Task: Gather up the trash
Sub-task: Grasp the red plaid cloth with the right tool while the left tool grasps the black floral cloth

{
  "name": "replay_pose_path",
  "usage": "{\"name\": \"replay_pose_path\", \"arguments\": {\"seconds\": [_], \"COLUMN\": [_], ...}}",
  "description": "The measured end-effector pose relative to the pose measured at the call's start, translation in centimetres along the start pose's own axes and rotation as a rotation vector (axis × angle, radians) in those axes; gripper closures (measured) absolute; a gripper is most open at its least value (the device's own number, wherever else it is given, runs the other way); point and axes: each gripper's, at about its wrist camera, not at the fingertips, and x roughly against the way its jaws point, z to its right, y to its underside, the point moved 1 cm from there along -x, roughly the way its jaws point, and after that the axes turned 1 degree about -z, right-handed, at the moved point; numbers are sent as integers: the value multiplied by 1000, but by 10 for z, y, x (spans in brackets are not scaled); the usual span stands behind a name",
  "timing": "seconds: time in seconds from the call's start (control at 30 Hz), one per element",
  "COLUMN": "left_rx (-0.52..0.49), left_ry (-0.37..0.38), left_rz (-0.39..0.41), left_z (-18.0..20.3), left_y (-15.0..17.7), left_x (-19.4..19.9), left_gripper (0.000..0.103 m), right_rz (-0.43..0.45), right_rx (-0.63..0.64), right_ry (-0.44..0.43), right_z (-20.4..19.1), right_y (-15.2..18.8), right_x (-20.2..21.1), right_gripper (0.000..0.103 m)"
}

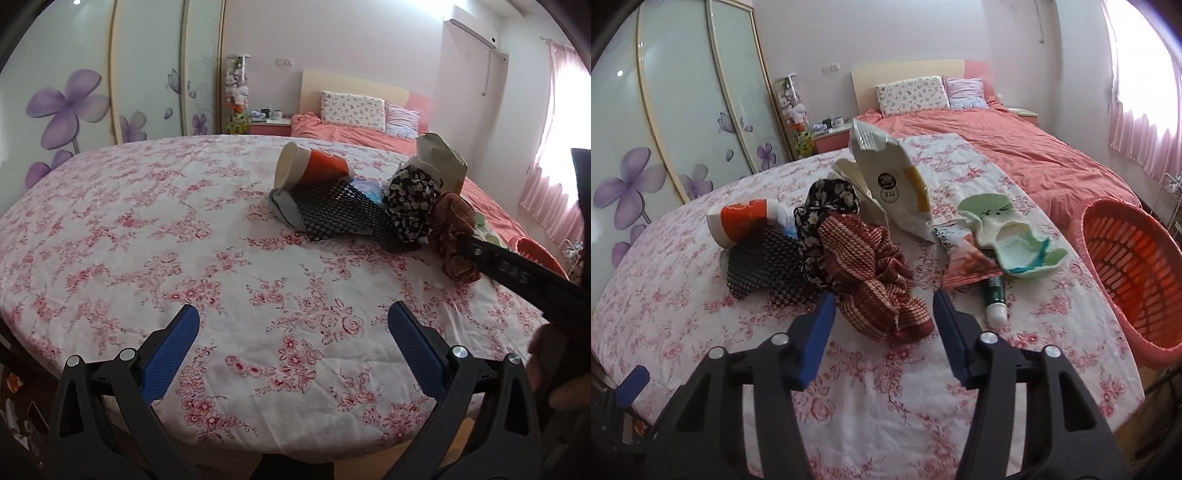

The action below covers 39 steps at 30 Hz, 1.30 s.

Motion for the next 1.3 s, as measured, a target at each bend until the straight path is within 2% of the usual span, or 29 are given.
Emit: {"name": "replay_pose_path", "arguments": {"seconds": [0.13, 0.23, 0.3, 0.47, 0.63, 0.77, 0.97, 1.23, 1.3], "left_rx": [1, -1, 1, -9, -38, -58, -94, -146, -167], "left_ry": [24, 40, 48, 90, 116, 152, 186, 131, 113], "left_rz": [-6, -7, -9, -20, -5, -6, -29, -27, -31], "left_z": [-1, -1, 0, 9, 26, 42, 73, 98, 103], "left_y": [0, -2, -4, -13, -26, -40, -64, -80, -81], "left_x": [-2, -3, -5, -11, -14, -22, -46, -77, -85], "left_gripper": [3, 5, 5, 8, 9, 11, 15, 20, 26], "right_rz": [-24, -6, 5, 44, 107, 153, 193, 152, 140], "right_rx": [30, 56, 47, -11, -44, -77, -112, -166, -177], "right_ry": [7, 11, -9, -57, -54, -9, 120, 160, 161], "right_z": [-4, -6, -3, 16, 35, 58, 97, 133, 138], "right_y": [0, 0, -2, -6, -10, -13, -9, 3, 7], "right_x": [-10, -6, 1, 29, 63, 83, 102, 97, 94], "right_gripper": [76, 85, 87, 89, 89, 90, 90, 89, 89]}}
